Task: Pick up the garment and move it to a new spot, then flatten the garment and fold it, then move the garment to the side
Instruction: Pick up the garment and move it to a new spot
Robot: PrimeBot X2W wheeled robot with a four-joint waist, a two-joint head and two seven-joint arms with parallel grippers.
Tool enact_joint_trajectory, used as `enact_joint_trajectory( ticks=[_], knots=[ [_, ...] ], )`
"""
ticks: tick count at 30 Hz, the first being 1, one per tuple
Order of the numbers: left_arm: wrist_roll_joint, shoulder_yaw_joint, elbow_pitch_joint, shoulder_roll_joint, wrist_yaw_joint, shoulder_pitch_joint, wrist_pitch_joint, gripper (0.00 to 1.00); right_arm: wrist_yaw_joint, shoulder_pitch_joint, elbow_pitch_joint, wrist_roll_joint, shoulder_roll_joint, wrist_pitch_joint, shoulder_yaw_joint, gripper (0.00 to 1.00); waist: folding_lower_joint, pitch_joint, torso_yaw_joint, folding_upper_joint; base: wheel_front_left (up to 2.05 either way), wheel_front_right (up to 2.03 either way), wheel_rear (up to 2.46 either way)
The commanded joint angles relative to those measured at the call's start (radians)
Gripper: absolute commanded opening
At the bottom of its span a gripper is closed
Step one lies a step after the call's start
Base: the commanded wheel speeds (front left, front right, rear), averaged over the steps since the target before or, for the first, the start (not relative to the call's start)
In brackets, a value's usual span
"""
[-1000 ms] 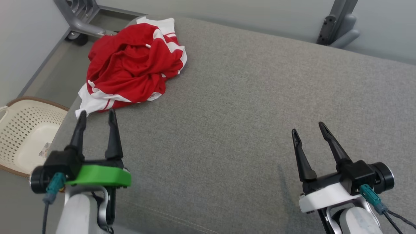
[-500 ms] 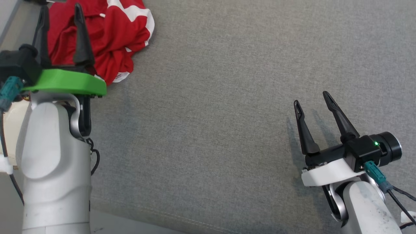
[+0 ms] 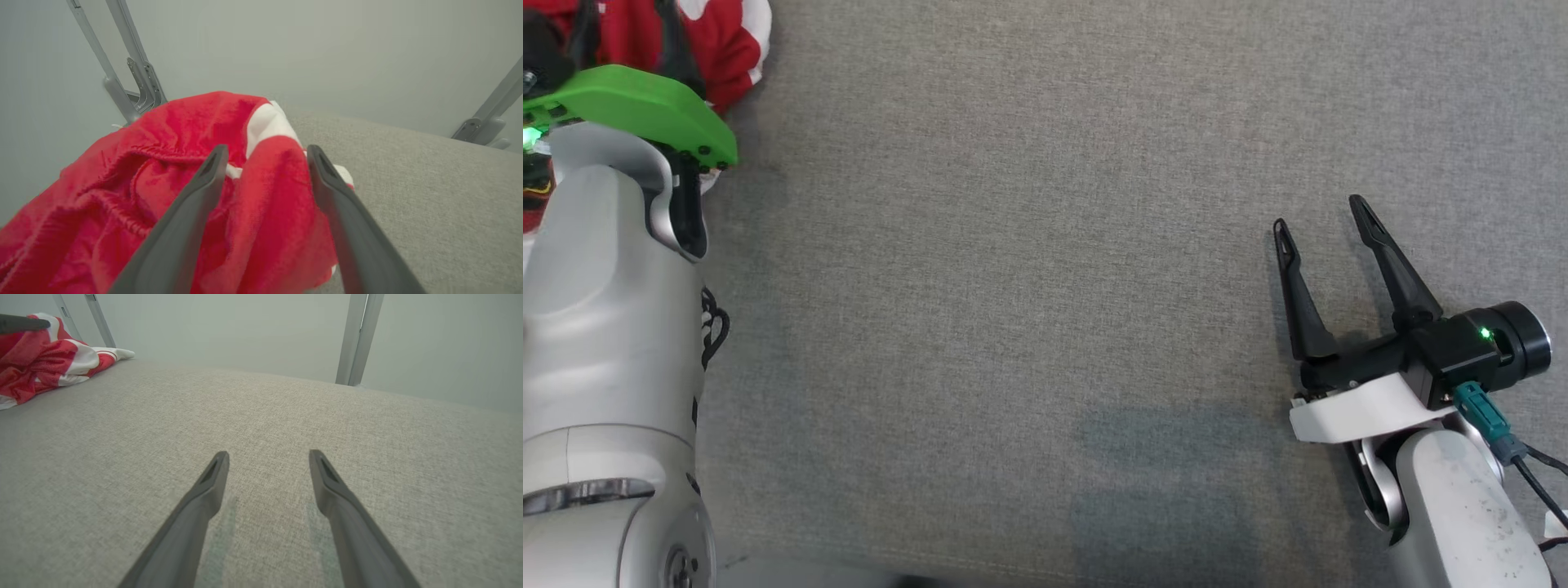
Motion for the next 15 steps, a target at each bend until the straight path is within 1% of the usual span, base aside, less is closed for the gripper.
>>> enact_joint_trajectory(
  ticks=[1,4,6,8,11,13,14,15],
  knots=[
    [0.011,-0.006,0.054,0.004,0.016,-0.046,0.013,1.00,0.000,-0.011,-0.007,-0.004,-0.003,-0.003,-0.003,1.00,-0.0002,0.039,-0.025,0.0000,0.00,0.00,0.00],
    [0.016,-0.018,0.146,0.011,0.038,-0.078,0.054,1.00,0.000,-0.015,-0.005,-0.004,-0.001,-0.003,0.004,1.00,-0.0002,0.047,-0.029,0.0000,0.00,0.00,0.00],
    [0.021,-0.021,0.167,0.018,0.045,-0.088,0.064,1.00,0.000,-0.018,-0.005,-0.004,0.000,-0.003,0.007,1.00,-0.0002,0.049,-0.032,0.0000,0.00,0.00,0.00],
    [0.025,-0.026,0.196,0.030,0.071,-0.102,0.076,1.00,0.000,-0.025,-0.004,-0.003,0.002,-0.003,0.012,1.00,-0.0002,0.054,-0.035,0.0000,0.00,0.00,0.00],
    [0.022,-0.025,0.219,0.030,0.106,-0.108,0.076,1.00,0.000,-0.030,-0.002,-0.002,0.005,-0.002,0.014,1.00,-0.0002,0.060,-0.034,0.0000,0.00,0.00,0.00],
    [0.016,-0.025,0.227,0.029,0.110,-0.107,0.074,1.00,0.000,-0.033,0.002,0.000,0.006,-0.002,0.017,1.00,-0.0002,0.061,-0.032,0.0000,0.00,0.00,0.00],
    [0.011,-0.023,0.229,0.027,0.110,-0.106,0.068,0.81,0.000,-0.033,0.004,0.000,0.006,-0.002,0.018,1.00,-0.0002,0.060,-0.029,0.0000,0.00,0.00,0.00],
    [0.005,-0.019,0.231,0.023,0.108,-0.105,0.057,0.31,0.000,-0.032,0.006,0.001,0.007,-0.002,0.017,1.00,-0.0002,0.058,-0.026,0.0000,0.00,0.00,0.00]
  ],
)
